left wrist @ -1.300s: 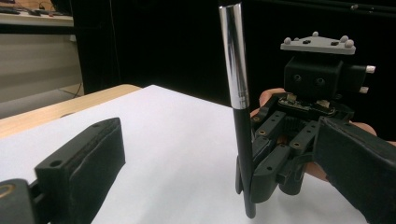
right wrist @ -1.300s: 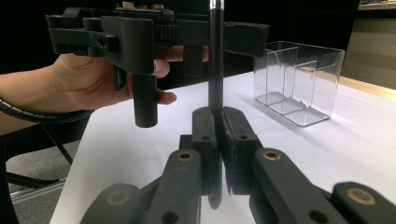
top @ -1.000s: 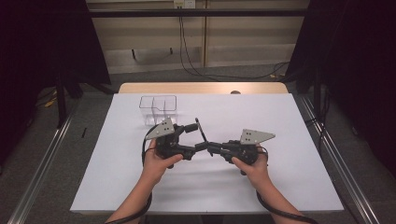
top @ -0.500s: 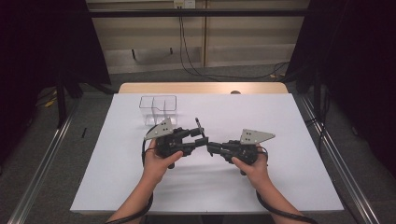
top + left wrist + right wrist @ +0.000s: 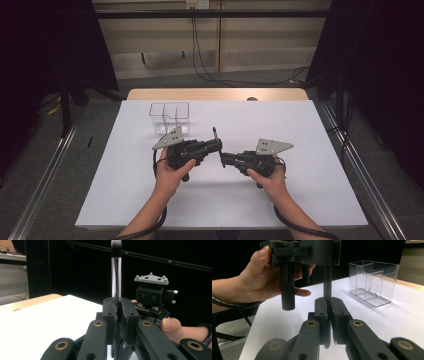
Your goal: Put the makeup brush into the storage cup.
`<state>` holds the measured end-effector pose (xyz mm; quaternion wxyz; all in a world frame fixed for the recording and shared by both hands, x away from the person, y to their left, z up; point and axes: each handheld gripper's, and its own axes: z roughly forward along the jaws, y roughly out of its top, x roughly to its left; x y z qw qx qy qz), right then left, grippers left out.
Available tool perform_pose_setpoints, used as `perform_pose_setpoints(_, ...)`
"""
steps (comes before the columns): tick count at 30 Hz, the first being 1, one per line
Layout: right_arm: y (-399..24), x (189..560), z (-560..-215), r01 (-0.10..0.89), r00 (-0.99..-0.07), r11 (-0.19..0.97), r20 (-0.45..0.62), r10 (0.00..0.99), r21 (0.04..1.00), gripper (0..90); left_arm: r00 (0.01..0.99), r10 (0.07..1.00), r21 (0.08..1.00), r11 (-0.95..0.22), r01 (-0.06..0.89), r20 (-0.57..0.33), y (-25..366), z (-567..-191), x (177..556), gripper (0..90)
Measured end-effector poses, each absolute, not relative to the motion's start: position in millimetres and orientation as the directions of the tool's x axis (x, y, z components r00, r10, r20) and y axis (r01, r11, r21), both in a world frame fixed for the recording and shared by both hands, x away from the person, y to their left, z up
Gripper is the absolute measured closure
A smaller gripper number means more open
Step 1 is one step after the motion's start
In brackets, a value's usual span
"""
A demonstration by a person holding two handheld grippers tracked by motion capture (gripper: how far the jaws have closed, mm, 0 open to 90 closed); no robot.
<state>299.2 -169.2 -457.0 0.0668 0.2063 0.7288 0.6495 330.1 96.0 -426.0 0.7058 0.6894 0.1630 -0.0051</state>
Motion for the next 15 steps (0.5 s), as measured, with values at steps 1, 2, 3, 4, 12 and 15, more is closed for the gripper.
perform_pose_setpoints(1,-168.9,299.2,-457.0,0.214,-0.907,0.073,0.170,0.386,0.974,84.0,0.948,0.218,0.973,0.046,0.227,-0.232,95.7,-425.6,329.9,83.5)
perform_pose_setpoints(2,-168.5,299.1,-457.0,0.213,-0.907,0.075,0.169,0.386,0.974,84.0,0.948,0.219,0.973,0.045,0.227,-0.231,95.4,-425.4,329.6,83.6)
perform_pose_setpoints(3,-168.1,299.1,-457.1,0.214,-0.907,0.072,0.171,0.385,0.974,84.0,0.948,0.217,0.973,0.046,0.227,-0.232,95.1,-425.4,329.4,83.6)
perform_pose_setpoints(4,-167.8,299.1,-457.2,0.216,-0.907,0.072,0.173,0.383,0.974,84.0,0.949,0.216,0.974,0.045,0.224,-0.229,95.1,-425.4,329.2,83.7)
perform_pose_setpoints(12,-165.8,298.9,-457.6,0.217,-0.908,0.073,0.174,0.380,0.973,84.0,0.953,0.216,0.977,0.042,0.210,-0.214,95.0,-425.6,328.1,83.7)
perform_pose_setpoints(15,-165.3,298.8,-457.6,0.218,-0.908,0.074,0.175,0.380,0.973,84.0,0.954,0.216,0.978,0.038,0.205,-0.208,94.6,-425.5,327.7,83.8)
